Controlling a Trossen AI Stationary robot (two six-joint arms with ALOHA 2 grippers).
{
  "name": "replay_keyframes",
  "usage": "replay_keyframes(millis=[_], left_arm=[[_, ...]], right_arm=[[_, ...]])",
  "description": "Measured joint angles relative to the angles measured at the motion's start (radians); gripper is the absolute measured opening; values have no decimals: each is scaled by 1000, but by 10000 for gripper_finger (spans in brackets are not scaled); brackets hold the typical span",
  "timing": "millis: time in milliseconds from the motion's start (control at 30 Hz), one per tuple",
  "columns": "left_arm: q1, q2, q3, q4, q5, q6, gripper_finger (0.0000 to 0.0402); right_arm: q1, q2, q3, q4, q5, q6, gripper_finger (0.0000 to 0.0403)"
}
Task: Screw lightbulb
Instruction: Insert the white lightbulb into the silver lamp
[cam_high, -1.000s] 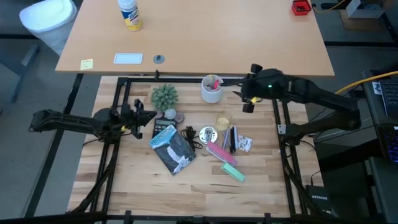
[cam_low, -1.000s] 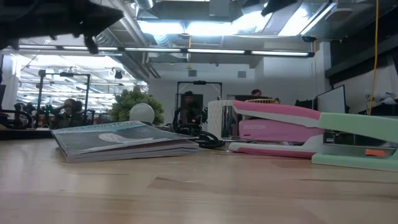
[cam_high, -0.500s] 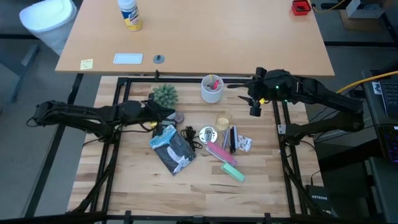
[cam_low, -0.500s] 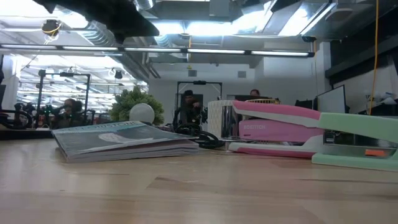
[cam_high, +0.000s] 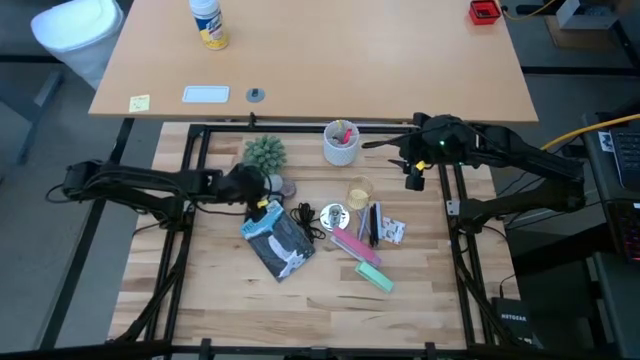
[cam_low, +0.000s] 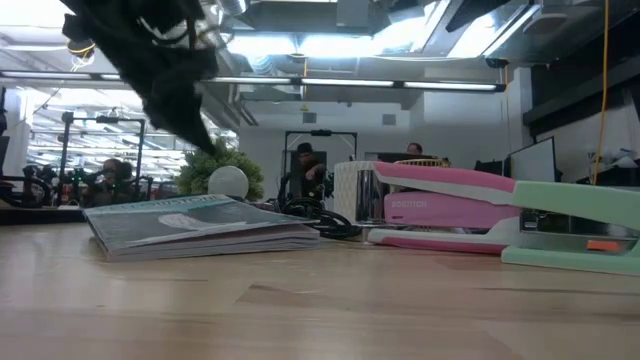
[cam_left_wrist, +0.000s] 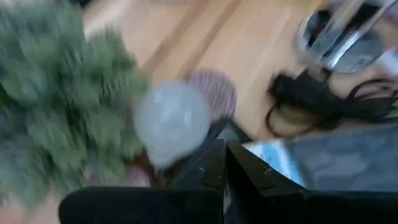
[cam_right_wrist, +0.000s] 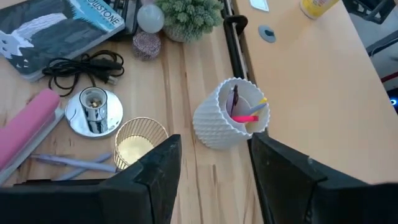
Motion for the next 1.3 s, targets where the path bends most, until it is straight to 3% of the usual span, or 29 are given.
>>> replay_keyframes(millis=[133,433,833,1000,1300], left_arm=[[15,74,0,-4,2,-95,4],[39,210,0,-15,14,-141,4],[39,214,0,14,32,-103,4],[45,214,1,5,31,-159,4],[45,214,141,-202,32,-93,4]], right_arm=[[0,0,0,0,0,0,200],[0,0,0,0,0,0,200],[0,0,0,0,0,0,200],[0,0,0,0,0,-1,200],[0,0,0,0,0,-1,200]])
